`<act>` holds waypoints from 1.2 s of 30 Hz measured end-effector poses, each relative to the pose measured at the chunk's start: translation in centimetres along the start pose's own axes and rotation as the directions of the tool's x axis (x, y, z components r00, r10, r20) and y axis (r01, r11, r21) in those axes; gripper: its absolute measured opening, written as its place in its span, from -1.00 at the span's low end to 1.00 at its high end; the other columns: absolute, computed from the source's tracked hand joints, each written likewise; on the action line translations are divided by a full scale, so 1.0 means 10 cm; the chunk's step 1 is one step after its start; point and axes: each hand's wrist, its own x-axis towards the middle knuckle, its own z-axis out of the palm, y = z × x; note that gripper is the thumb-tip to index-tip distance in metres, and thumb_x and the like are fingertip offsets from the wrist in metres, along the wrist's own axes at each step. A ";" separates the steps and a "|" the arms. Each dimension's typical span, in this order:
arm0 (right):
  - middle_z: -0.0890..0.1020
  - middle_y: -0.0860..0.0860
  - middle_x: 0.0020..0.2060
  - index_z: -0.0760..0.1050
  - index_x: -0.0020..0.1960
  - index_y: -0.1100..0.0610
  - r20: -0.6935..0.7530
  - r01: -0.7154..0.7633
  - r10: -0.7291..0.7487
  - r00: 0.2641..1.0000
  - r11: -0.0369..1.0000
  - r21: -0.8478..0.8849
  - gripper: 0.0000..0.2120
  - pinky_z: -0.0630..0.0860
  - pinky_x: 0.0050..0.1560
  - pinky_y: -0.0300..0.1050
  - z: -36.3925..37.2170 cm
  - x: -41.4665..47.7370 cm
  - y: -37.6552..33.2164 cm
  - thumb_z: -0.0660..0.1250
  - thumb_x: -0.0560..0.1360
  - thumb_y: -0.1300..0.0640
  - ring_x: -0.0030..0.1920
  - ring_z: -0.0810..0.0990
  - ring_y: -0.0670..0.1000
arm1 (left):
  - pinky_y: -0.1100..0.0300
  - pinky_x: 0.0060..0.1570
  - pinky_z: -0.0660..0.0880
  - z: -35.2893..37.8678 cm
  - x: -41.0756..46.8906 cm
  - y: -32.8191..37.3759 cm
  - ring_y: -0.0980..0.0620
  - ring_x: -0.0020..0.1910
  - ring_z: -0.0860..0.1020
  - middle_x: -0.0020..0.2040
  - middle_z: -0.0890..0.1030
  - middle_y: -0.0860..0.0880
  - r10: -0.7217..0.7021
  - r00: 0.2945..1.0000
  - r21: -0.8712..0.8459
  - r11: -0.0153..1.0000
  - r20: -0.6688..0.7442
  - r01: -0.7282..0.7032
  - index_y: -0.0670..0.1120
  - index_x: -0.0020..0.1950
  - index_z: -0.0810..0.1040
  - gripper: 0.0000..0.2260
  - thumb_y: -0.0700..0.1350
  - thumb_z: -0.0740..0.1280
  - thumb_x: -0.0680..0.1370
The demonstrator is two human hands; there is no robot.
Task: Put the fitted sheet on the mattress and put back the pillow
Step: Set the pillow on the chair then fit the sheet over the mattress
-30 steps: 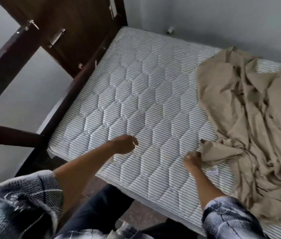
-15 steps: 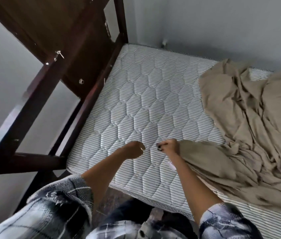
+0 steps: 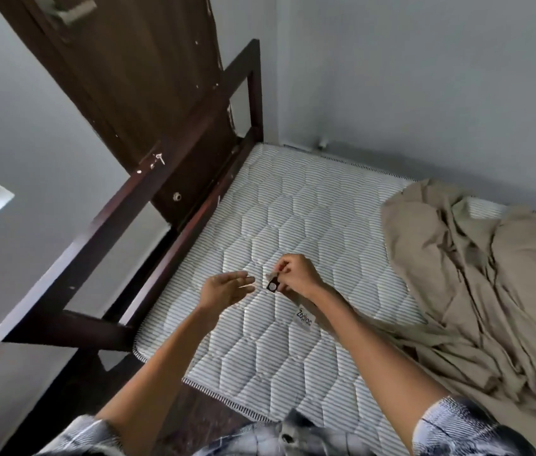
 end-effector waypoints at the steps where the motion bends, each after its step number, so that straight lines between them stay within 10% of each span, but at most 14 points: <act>1: 0.58 0.05 -0.38 0.43 -0.31 0.11 0.014 0.000 0.000 1.000 1.000 0.007 -0.72 0.52 -0.38 -0.23 -0.04 0.01 -0.02 0.28 0.42 0.46 -0.45 0.58 -0.07 | 0.24 -0.14 0.54 -0.05 -0.02 0.03 0.10 -0.25 0.65 -0.22 0.69 0.01 0.000 1.000 -0.013 1.000 0.015 0.000 -0.17 -0.01 0.54 -0.88 -0.31 0.22 0.58; 7: 0.59 -0.05 -0.35 0.50 -0.35 0.09 0.032 0.085 -0.084 0.996 0.996 -0.021 -0.77 0.53 -0.21 -0.25 0.05 0.12 -0.28 0.44 0.37 0.34 -0.34 0.57 -0.13 | 0.12 0.04 0.51 -0.03 0.04 0.06 0.07 -0.03 0.60 -0.08 0.63 0.03 -0.073 0.961 0.184 0.983 0.267 0.023 -0.09 0.08 0.53 -0.84 -0.20 0.38 0.51; 14: 0.64 0.04 -0.27 0.61 -0.19 0.13 0.203 0.074 -0.117 0.972 0.975 0.207 -0.92 0.56 -0.04 -0.15 0.26 0.47 -0.83 0.44 0.38 0.29 -0.18 0.61 -0.06 | 0.28 -0.12 0.56 -0.43 0.34 0.35 0.05 -0.20 0.59 -0.21 0.62 -0.09 0.089 0.981 0.045 0.994 0.174 -0.098 -0.15 -0.13 0.60 -0.92 -0.21 0.33 0.54; 20: 0.55 -0.03 -0.30 0.55 -0.24 0.04 0.357 0.029 0.012 0.934 0.994 -0.108 -0.83 0.39 -0.28 -0.29 0.22 0.71 -1.01 0.42 0.41 0.28 -0.28 0.47 -0.12 | 0.20 -0.12 0.59 -1.18 0.39 0.77 0.07 -0.33 0.63 -0.31 0.65 -0.08 0.092 0.983 -0.149 0.986 0.158 -0.069 -0.22 -0.10 0.56 -0.85 -0.28 0.21 0.59; 30: 0.44 -0.07 -0.47 0.43 -0.32 0.09 -0.123 0.113 -0.096 0.988 0.984 0.141 -0.75 0.21 -0.40 -0.24 0.51 0.64 -1.23 0.28 0.51 0.28 -0.50 0.34 -0.21 | 0.10 -0.06 0.49 -1.33 0.32 0.71 -0.03 -0.07 0.61 -0.10 0.67 -0.10 0.093 0.988 -0.270 0.961 0.126 -0.056 -0.14 0.09 0.55 -0.65 -0.02 0.02 0.66; 36: 0.61 -0.01 -0.30 0.60 -0.11 0.17 0.103 0.177 -0.197 0.975 0.969 0.174 -0.94 0.48 -0.14 -0.30 0.68 0.40 -1.44 0.35 0.48 0.27 -0.24 0.56 -0.13 | 0.07 0.03 0.52 -0.95 0.18 0.77 -0.09 0.08 0.59 0.11 0.59 -0.17 0.220 0.887 -0.133 0.974 0.405 -0.181 -0.18 0.16 0.45 -0.60 0.05 0.40 0.47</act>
